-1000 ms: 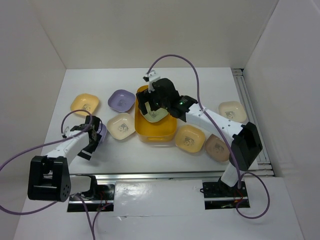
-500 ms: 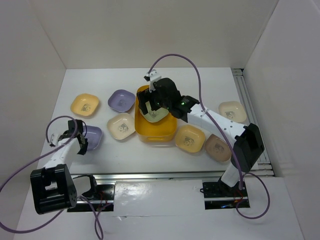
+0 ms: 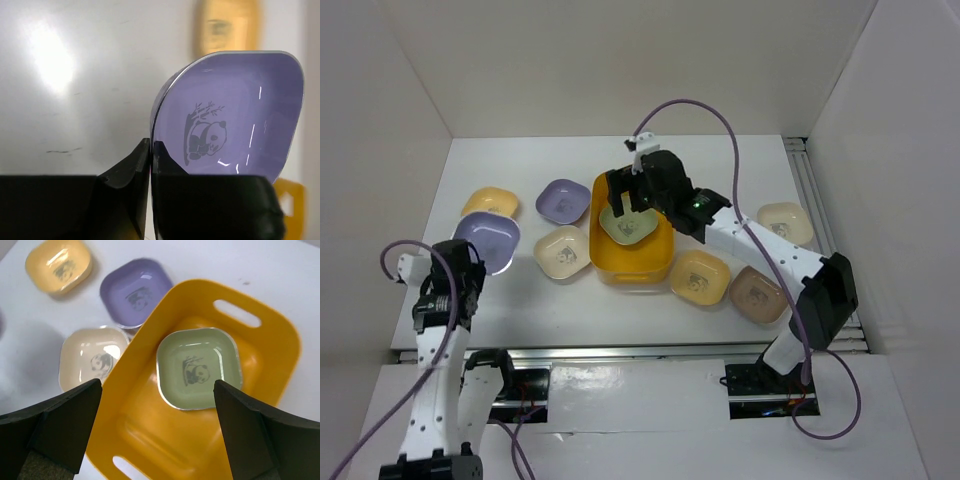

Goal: Place the plates into the plastic bin on the countertop

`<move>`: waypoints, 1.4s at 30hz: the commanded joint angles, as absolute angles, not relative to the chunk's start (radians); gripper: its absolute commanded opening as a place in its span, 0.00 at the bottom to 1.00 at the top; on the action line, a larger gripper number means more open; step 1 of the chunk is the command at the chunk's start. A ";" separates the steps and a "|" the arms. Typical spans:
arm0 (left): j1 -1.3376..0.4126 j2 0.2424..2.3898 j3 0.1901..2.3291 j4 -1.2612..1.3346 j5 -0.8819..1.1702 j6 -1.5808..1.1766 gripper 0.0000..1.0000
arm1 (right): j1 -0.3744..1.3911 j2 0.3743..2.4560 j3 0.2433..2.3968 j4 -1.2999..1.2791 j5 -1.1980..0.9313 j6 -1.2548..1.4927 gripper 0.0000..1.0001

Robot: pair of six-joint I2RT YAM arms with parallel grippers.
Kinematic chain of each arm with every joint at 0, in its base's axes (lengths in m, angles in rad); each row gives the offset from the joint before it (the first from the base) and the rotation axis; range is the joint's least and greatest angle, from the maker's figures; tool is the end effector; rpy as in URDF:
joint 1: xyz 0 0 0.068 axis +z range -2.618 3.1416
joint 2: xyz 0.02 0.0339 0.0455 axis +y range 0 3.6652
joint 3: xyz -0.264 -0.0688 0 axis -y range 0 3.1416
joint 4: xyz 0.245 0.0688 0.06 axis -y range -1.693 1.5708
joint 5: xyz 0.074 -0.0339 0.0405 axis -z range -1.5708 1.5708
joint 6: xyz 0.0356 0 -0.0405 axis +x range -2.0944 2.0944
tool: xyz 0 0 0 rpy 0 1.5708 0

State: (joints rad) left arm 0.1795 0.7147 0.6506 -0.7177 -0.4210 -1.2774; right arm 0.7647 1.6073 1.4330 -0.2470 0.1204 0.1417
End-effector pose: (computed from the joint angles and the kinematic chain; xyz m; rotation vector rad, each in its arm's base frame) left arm 0.1396 0.0401 0.2557 -1.6557 1.5537 -0.0791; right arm 0.2780 0.2608 0.3492 -0.5433 1.9444 0.4628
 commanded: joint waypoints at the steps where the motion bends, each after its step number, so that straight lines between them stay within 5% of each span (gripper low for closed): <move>1: 0.134 0.646 0.784 -0.712 -0.434 -1.186 0.00 | 0.729 1.513 1.425 -0.204 0.256 0.233 1.00; 6: 0.054 0.803 0.882 -0.493 -0.229 -0.961 0.00 | 0.652 1.437 1.349 -0.257 0.454 0.363 1.00; 12: -0.124 1.138 1.145 -0.407 -0.078 -0.769 0.00 | 0.448 1.359 1.193 -0.397 0.425 0.483 1.00; 18: -0.330 1.437 1.380 -0.462 -0.218 -0.785 0.00 | 0.313 1.255 1.055 -0.432 0.434 0.508 1.00; 27: -0.508 1.620 1.434 -0.534 -0.345 -0.998 0.00 | 0.284 1.284 0.943 -0.397 0.408 0.416 1.00; 42: -0.529 1.789 1.551 -0.617 -0.365 -1.017 0.01 | 0.345 1.304 0.882 -0.345 0.321 0.407 1.00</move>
State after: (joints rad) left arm -0.5434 1.7779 1.5040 -0.6102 -0.3500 -0.9920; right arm 0.3222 1.3182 0.8616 -0.3958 0.3107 0.4202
